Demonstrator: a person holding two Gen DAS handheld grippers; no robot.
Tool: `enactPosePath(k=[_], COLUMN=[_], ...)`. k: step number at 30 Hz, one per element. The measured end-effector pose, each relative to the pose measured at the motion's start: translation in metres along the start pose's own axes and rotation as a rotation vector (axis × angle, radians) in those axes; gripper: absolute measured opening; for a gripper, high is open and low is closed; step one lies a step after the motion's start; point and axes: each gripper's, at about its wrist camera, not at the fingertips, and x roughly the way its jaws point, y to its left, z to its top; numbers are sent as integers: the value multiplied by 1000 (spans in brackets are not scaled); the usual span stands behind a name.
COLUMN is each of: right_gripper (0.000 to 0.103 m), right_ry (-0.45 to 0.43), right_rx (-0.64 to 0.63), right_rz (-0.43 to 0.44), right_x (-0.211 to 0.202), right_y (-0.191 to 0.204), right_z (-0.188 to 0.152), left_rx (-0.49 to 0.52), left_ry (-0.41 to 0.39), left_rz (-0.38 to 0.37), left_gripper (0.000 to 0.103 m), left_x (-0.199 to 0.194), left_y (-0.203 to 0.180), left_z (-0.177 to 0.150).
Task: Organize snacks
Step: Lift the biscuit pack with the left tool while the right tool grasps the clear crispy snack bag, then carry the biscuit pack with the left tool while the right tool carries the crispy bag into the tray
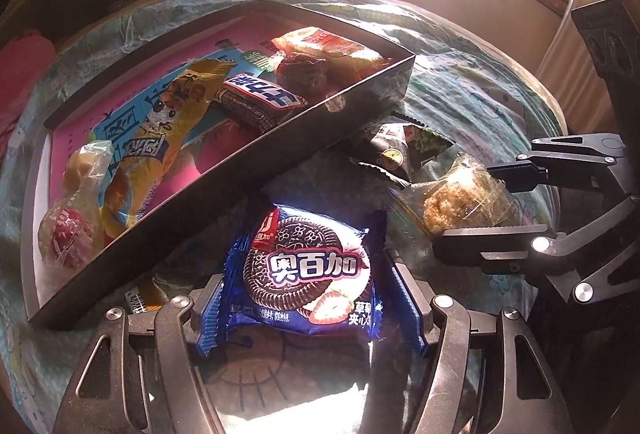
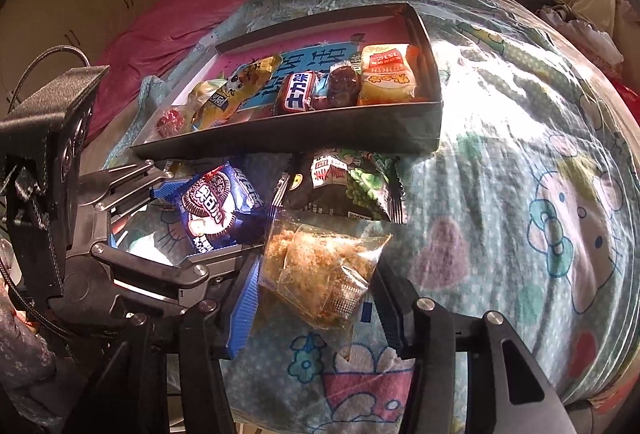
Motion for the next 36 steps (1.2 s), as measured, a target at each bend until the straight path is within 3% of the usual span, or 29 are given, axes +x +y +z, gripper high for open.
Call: enactPosePath(k=[7,10,13,23,36], right_gripper=[53,53,53,53,53], right_ry=[-35,-44,-53,-108,-159], right_rx=[4,4,12,23,12], right_rz=[3,12,20,19,2], right_x=[-12,-17,-21,-33,-40], right_y=[3,4,5,6,7], right_z=[4,6,7,18,35], left_rx=[-62,-126,-142,-155,-223], left_ry=[-6,-10,-28,-116,-162], left_rz=[-44,-104,-115,-75,-10], left_gripper=[56,56,56,56,56], left_x=[-6,-13,-23,-52,-66], left_y=[6,14,15,21,51], left_z=[1,2,2,6,7])
